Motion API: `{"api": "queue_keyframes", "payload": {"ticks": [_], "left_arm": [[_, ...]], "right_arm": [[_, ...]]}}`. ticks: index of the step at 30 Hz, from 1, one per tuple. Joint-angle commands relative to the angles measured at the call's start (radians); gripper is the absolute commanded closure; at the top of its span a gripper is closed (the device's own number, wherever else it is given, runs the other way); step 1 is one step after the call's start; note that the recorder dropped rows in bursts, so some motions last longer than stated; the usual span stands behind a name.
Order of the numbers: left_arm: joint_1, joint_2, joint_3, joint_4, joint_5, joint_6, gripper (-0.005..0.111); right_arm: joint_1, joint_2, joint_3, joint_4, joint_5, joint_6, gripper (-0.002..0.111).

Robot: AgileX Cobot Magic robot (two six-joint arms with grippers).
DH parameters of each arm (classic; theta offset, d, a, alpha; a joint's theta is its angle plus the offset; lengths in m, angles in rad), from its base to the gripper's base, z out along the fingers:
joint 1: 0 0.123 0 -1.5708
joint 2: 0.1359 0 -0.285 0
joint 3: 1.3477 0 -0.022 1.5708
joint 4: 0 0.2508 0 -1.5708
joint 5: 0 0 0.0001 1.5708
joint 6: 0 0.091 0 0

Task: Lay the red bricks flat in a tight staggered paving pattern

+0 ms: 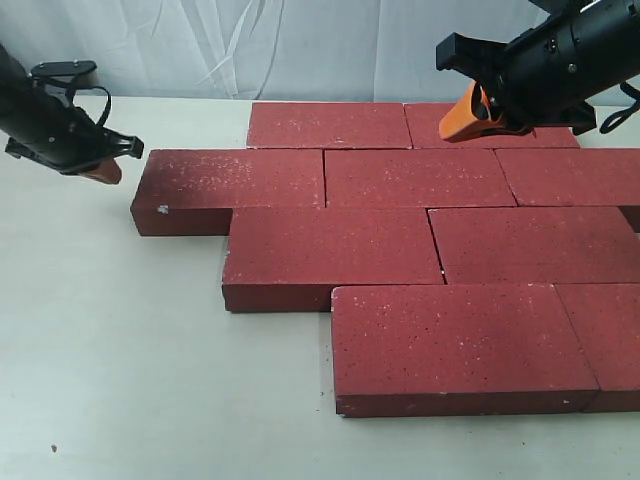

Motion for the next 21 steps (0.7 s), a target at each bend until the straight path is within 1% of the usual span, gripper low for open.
{"api": "queue_keyframes", "payload": {"ticks": [1,7,14,16,21], "left_arm": [[0.004,-0.047,-0.005,0.019,0.018,-0.059,0.107],[0.004,-0.111,-0.005,0.037,0.091,-0.088,0.107],[0.002,-0.219,-0.005,0.028,0.191,-0.088,0.107],[0.002,-0.257,-0.005,0.031,0.221,-0.088,0.107],[0.002,-0.368,0.045,0.033,0.23,-0.088,0.107]], "right_arm": [[-0.003,-0.001,0.003,0.0,0.006,-0.004,0.109],[-0.003,-0.001,0.003,-0.03,0.005,-0.004,0.109],[-0.003,-0.001,0.003,-0.147,0.005,-0.004,0.109],[-0.003,-0.004,0.003,-0.181,0.005,0.026,0.109],[-0.003,-0.02,0.004,-0.322,0.029,0.144,0.109]]}}
